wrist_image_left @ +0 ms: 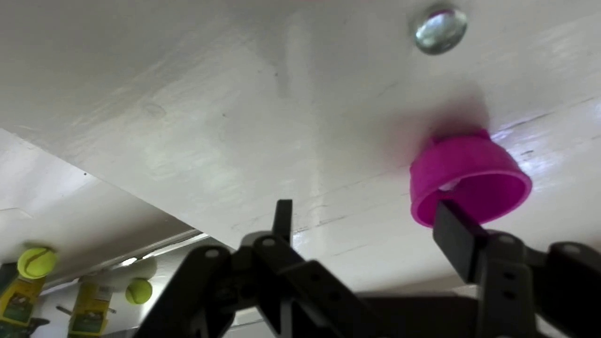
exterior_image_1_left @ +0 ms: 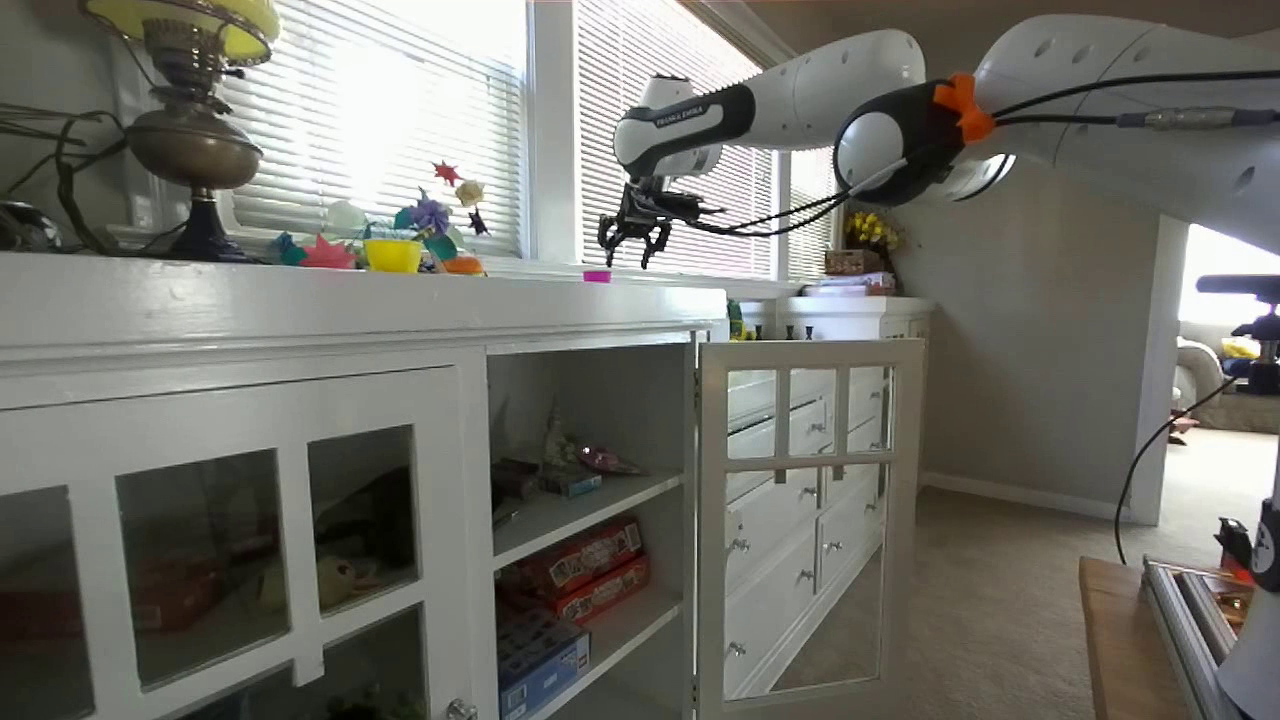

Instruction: Move the pink bowl to the right

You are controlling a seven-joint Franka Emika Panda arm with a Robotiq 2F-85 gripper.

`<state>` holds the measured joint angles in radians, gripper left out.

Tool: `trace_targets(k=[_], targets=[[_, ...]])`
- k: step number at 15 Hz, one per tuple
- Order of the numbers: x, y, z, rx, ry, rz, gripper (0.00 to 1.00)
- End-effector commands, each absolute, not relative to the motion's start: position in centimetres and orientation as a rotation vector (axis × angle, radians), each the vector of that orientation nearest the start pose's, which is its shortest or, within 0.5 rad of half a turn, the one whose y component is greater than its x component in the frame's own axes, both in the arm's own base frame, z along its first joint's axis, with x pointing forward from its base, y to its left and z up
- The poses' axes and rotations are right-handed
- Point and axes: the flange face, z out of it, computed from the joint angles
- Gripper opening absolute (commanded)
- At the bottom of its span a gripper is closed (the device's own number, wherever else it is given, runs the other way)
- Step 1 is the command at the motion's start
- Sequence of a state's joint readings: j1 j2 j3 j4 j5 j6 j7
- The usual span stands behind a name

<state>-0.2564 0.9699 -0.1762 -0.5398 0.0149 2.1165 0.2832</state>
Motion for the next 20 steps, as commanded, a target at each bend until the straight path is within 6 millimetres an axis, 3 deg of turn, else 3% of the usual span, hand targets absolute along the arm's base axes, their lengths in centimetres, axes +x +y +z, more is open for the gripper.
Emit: trace_targets(k=[1, 20], targets=[[77.6, -26.7, 51.8, -2.938, 0.941, -1.042, 0.78], [78.5, -26.0, 50.6, -2.874, 0.886, -1.086, 0.73]])
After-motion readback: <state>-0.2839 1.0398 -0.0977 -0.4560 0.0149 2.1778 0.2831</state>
